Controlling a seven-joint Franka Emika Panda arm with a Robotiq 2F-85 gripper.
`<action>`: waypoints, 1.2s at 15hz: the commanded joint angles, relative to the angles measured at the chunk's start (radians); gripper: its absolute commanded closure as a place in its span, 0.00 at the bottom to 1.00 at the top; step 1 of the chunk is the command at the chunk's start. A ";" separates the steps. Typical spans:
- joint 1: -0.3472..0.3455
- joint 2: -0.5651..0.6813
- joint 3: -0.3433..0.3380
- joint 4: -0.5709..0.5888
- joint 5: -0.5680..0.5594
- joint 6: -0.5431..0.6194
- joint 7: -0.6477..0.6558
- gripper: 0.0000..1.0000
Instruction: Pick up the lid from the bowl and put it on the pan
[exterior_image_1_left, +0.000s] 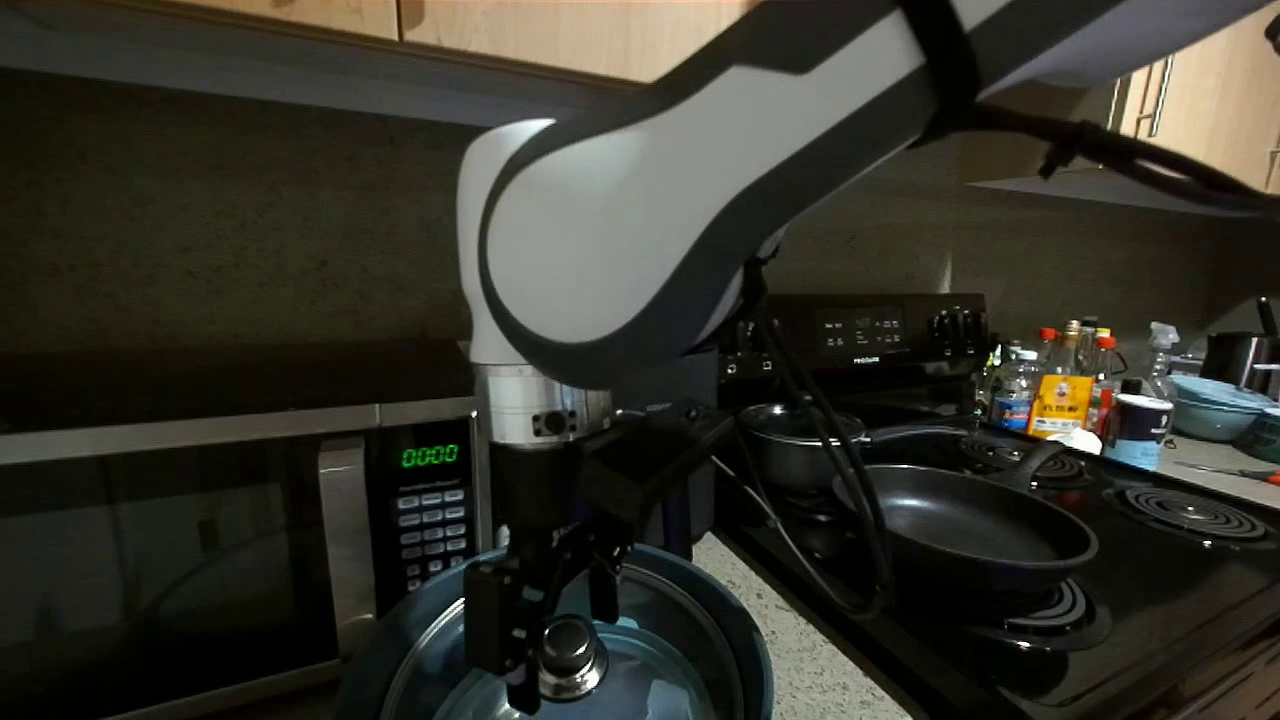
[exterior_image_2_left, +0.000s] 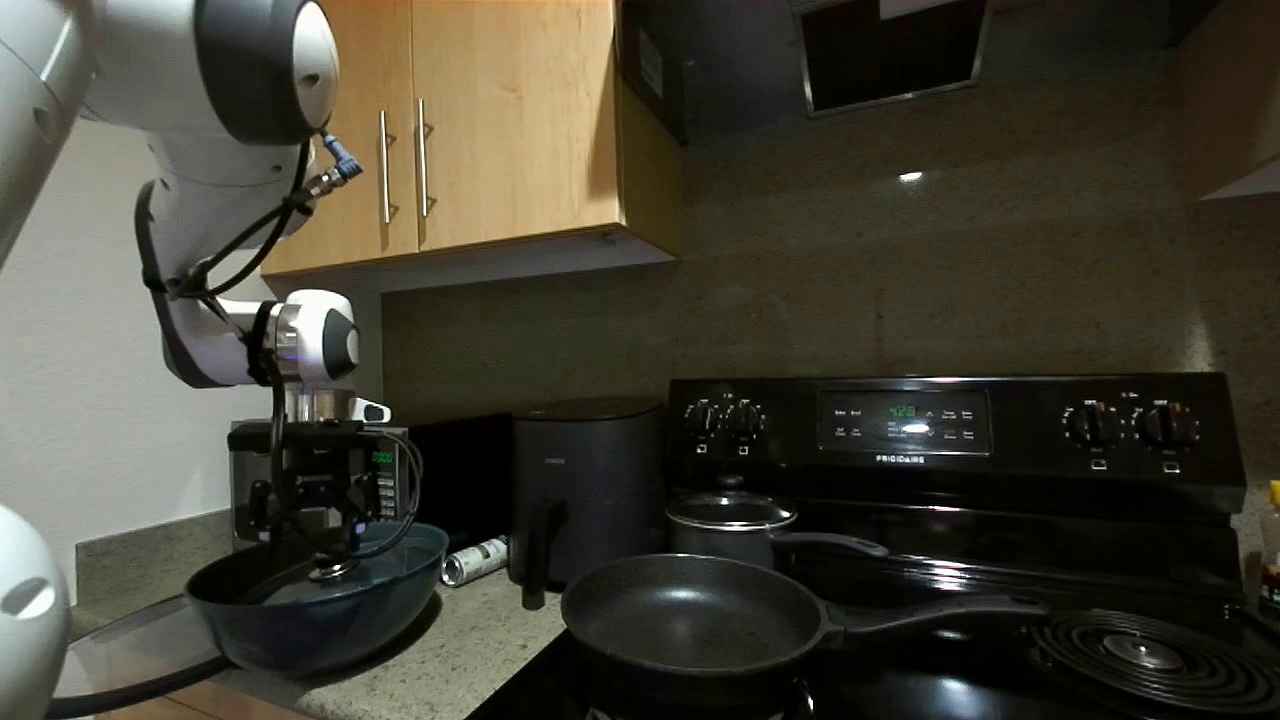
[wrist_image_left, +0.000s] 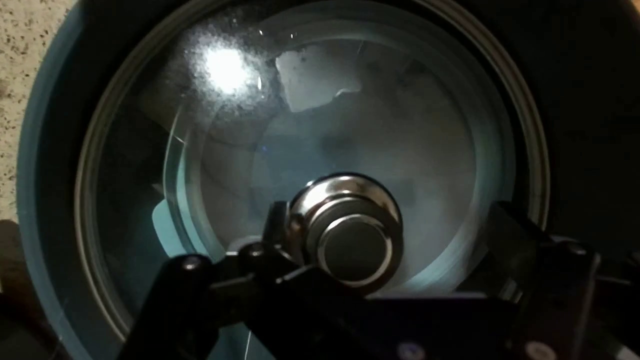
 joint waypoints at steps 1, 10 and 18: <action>0.037 0.048 -0.021 0.086 0.027 -0.074 -0.023 0.26; 0.053 0.054 -0.045 0.116 0.016 -0.080 -0.006 0.27; 0.056 0.066 -0.056 0.122 0.020 -0.087 -0.011 0.00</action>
